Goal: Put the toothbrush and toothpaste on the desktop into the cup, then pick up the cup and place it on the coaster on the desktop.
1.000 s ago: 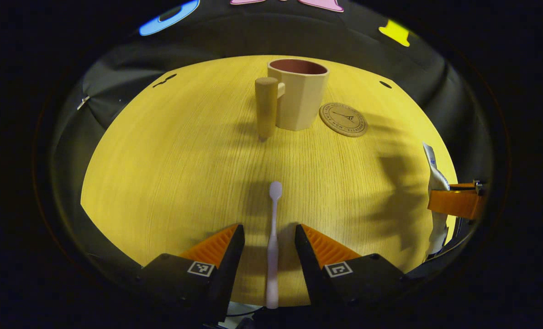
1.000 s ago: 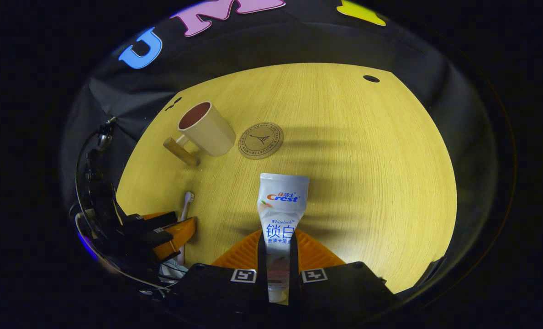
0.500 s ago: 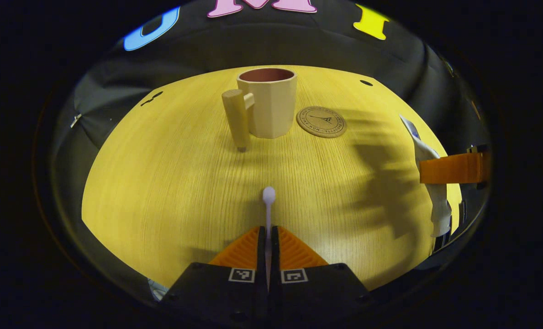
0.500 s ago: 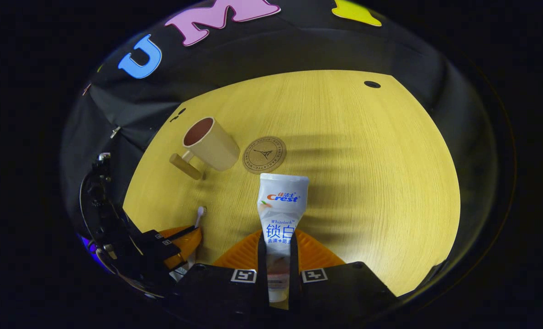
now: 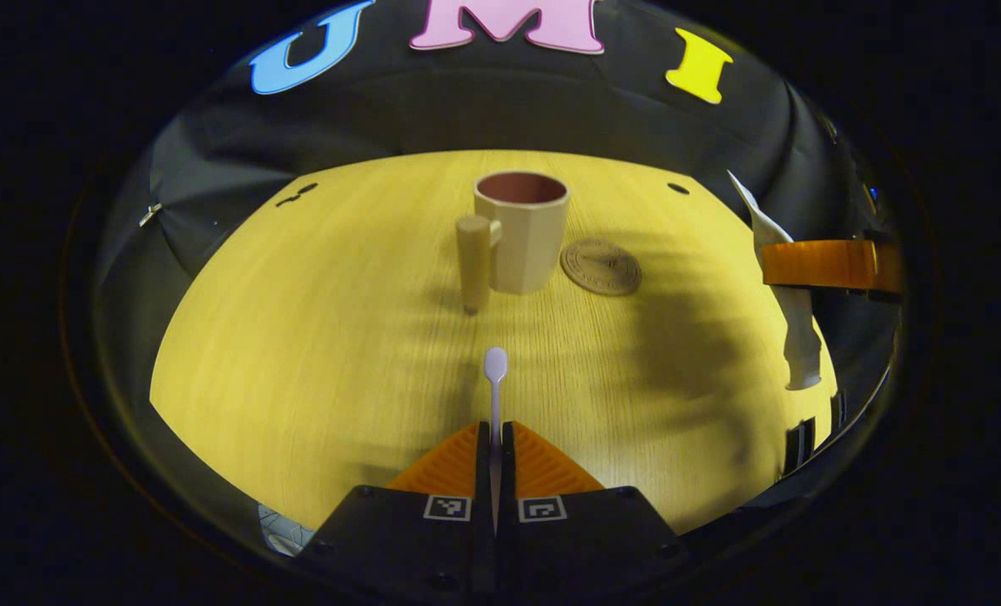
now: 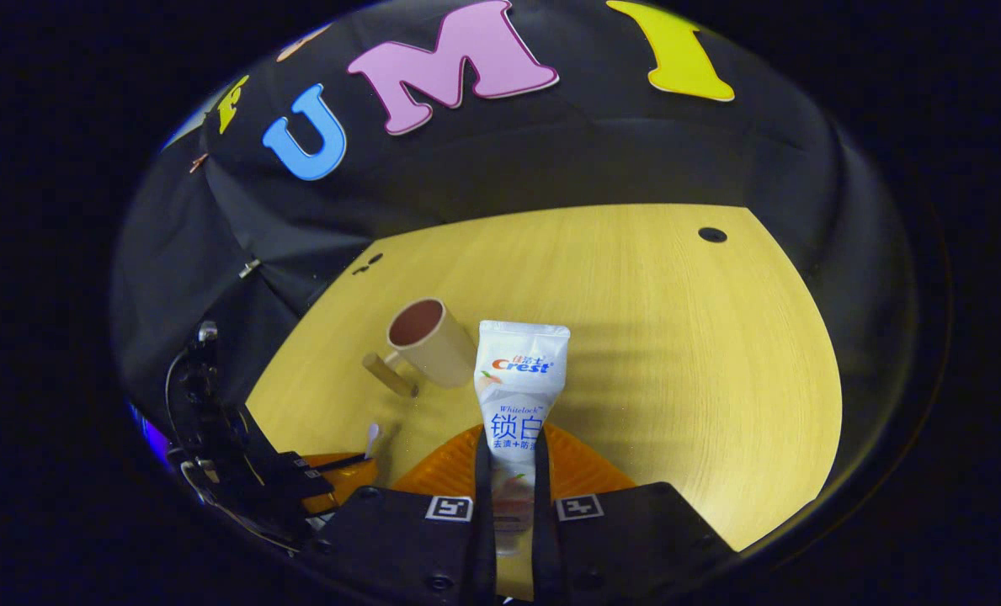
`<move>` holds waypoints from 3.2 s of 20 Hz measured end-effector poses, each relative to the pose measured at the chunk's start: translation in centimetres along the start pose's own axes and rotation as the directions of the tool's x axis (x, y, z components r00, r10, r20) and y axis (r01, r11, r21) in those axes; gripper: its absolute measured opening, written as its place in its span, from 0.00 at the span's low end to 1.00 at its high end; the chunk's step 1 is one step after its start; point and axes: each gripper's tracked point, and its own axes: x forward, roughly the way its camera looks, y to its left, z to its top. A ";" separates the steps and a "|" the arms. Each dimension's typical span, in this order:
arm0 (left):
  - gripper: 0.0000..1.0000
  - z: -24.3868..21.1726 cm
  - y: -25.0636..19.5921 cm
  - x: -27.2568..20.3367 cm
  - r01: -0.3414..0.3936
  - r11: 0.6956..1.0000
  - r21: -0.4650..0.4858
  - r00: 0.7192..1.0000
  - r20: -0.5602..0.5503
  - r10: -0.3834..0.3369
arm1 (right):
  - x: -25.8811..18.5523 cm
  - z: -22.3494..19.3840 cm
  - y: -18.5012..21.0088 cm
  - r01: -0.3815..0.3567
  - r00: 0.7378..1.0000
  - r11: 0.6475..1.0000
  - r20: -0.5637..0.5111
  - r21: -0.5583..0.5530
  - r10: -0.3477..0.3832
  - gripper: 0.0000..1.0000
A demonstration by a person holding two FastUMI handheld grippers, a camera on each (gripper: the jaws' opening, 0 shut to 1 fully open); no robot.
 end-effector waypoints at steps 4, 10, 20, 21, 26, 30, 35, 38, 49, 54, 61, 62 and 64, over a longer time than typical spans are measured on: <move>0.06 3.6 0.7 -3.9 0.008 0.998 -0.058 0.994 0.110 -0.002 | 1.3 5.6 3.3 -0.103 0.984 0.994 0.138 -0.040 0.108 0.21; 0.06 7.3 1.8 -9.2 0.048 0.986 -0.160 0.973 0.231 -0.010 | 4.8 12.6 9.5 -0.242 0.922 0.966 0.288 -0.089 0.258 0.20; 0.06 5.6 5.0 -10.8 -0.020 0.968 -0.250 0.976 0.205 0.073 | 14.3 12.8 11.4 -0.209 0.927 0.959 0.274 -0.192 0.257 0.20; 0.06 5.5 5.0 -10.8 -0.025 0.968 -0.251 0.976 0.202 0.078 | 14.9 12.3 11.5 -0.211 0.929 0.956 0.264 -0.204 0.261 0.20; 0.06 5.3 5.0 -10.6 -0.034 0.967 -0.252 0.977 0.195 0.085 | 16.6 10.6 11.2 -0.201 0.942 0.960 0.232 -0.194 0.244 0.09; 0.06 5.2 5.1 -10.2 -0.037 0.963 -0.265 0.977 0.191 0.091 | 17.0 9.4 10.9 -0.193 0.951 0.963 0.205 -0.187 0.230 0.26; 0.06 5.5 5.1 -10.2 -0.036 0.966 -0.256 0.976 0.198 0.088 | 16.5 8.7 10.4 -0.196 0.955 0.965 0.188 -0.176 0.228 0.31; 0.06 5.5 5.1 -10.2 -0.032 0.966 -0.256 0.976 0.201 0.085 | 16.3 8.0 10.5 -0.194 0.959 0.966 0.172 -0.171 0.224 0.37; 0.06 6.0 4.8 -11.0 -0.016 0.970 -0.241 0.973 0.221 0.071 | 13.4 7.9 11.4 -0.224 0.953 0.965 0.175 -0.138 0.246 0.53; 0.06 9.3 3.7 -10.8 0.037 0.979 -0.198 0.957 0.288 0.022 | 10.0 7.9 9.7 -0.214 0.961 0.976 0.170 -0.036 0.217 0.54; 0.06 16.8 1.4 -8.7 0.146 0.981 -0.129 0.908 0.412 -0.081 | 5.8 2.7 3.9 -0.059 0.998 0.976 0.005 0.209 0.060 0.54; 0.06 17.9 1.2 -8.4 0.155 0.980 -0.124 0.899 0.430 -0.088 | 4.9 1.0 2.6 -0.015 0.998 0.962 -0.055 0.273 0.032 0.54; 0.06 19.8 1.1 -7.6 0.167 0.979 -0.116 0.881 0.463 -0.096 | 3.2 -2.4 0.9 0.076 0.985 0.921 -0.174 0.383 -0.008 0.54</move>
